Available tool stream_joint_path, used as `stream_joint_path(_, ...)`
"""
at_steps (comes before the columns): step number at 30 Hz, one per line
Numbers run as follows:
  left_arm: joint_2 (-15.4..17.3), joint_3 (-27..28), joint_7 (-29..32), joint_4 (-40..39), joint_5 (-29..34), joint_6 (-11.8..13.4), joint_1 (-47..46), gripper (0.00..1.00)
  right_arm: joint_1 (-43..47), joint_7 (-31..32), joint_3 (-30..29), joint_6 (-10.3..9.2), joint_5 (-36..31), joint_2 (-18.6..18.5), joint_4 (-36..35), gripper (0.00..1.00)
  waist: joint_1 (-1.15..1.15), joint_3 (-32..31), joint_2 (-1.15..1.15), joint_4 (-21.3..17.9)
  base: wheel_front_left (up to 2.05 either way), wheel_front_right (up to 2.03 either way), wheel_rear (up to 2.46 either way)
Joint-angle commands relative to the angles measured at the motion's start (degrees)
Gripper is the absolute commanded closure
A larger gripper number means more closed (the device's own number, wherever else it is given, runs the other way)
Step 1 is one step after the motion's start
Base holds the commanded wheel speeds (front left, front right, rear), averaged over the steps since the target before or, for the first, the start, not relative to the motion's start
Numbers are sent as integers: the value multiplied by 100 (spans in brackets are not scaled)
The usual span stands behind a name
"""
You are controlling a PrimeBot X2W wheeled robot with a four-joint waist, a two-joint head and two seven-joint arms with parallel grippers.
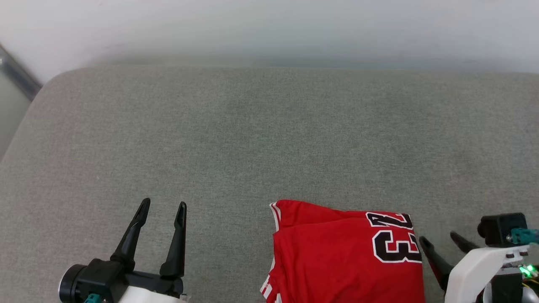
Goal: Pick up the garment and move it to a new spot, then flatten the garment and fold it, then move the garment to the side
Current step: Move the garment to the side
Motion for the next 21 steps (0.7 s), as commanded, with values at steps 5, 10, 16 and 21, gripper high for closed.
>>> stream_joint_path(5,-22,-88,-12,43,-11,-5,-195,0,-8,1538,-100,-3,119,121,-232,0,0,182,0,135,0,0,0)
stream_joint_path(10,-1,-191,-12,103,8,-6,-292,0,-114,2016,-110,-3,-121,142,32,0,0,297,0,299,0,0,0)
stream_joint_path(16,36,-220,-12,156,1,-6,-346,0,-208,1997,-35,-3,-61,326,523,0,0,390,0,470,0,0,0)
stream_joint_path(21,62,-253,-12,176,-20,-6,-402,0,-235,1879,245,-2,-161,321,1075,0,0,446,0,552,0,0,0)
